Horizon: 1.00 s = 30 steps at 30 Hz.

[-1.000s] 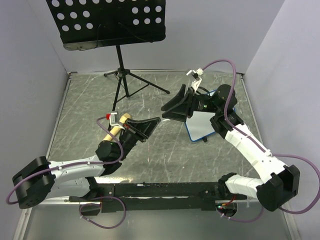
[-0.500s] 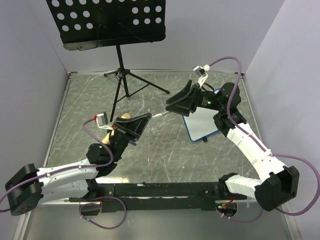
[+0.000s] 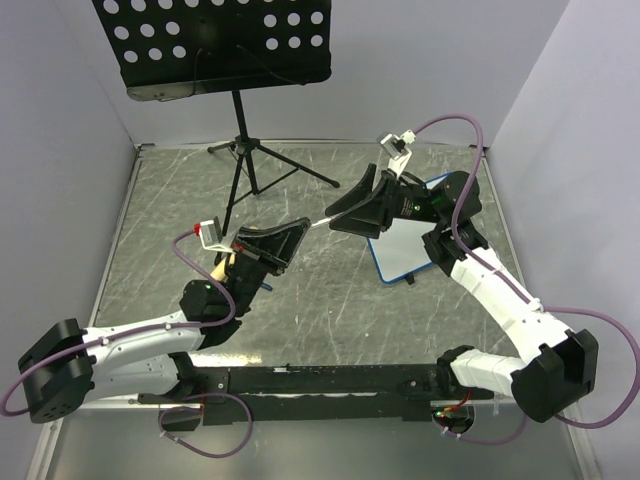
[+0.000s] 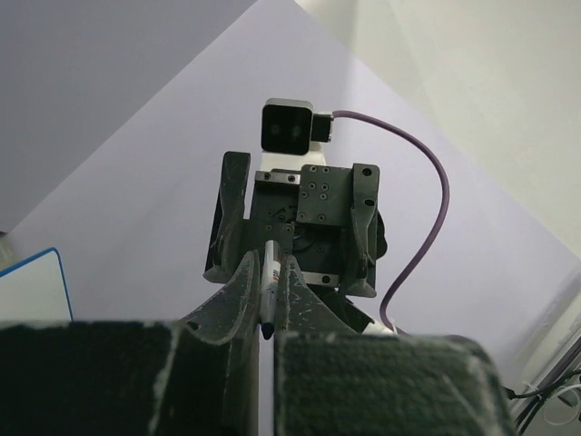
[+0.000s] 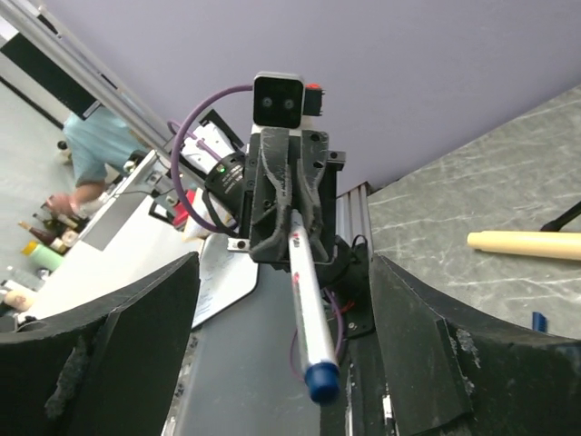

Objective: Write a sentence on the whiteboard
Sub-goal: Pass from the left arm to the right

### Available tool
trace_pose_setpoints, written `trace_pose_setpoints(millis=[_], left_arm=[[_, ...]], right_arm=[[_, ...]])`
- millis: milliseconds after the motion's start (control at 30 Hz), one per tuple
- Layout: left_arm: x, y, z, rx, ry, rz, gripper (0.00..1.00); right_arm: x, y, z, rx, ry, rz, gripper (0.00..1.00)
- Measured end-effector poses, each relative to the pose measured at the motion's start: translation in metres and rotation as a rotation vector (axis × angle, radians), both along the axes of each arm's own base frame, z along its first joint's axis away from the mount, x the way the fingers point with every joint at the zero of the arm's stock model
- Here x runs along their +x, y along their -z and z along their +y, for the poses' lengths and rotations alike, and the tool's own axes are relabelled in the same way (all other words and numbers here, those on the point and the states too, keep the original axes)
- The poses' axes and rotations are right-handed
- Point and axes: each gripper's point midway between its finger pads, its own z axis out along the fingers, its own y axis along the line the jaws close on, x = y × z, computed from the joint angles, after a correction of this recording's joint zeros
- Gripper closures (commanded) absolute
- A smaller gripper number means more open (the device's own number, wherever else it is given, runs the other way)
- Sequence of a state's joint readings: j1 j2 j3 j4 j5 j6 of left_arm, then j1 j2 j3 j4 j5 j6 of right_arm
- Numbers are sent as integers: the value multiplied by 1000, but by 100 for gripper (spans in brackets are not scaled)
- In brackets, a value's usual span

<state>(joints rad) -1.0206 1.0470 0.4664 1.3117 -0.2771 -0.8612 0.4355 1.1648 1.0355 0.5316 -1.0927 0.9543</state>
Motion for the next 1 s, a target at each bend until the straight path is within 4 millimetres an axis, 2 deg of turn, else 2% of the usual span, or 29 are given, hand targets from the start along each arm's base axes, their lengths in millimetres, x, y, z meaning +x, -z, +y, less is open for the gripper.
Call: trace_pose_setpoints(millis=[167, 300, 867, 1000], left_arm=[[2, -1, -4, 4, -2, 1, 99], [3, -4, -5, -1, -1, -2, 99], [6, -1, -6, -1, -3, 12, 99], [5, -2, -6, -12, 4, 15, 99]], right_arm=[[-1, 1, 1, -2, -7, 12, 35], [-1, 1, 1, -4, -7, 15, 39], [3, 6, 4, -13, -20, 41, 69], [2, 6, 4, -15, -23, 41, 70]])
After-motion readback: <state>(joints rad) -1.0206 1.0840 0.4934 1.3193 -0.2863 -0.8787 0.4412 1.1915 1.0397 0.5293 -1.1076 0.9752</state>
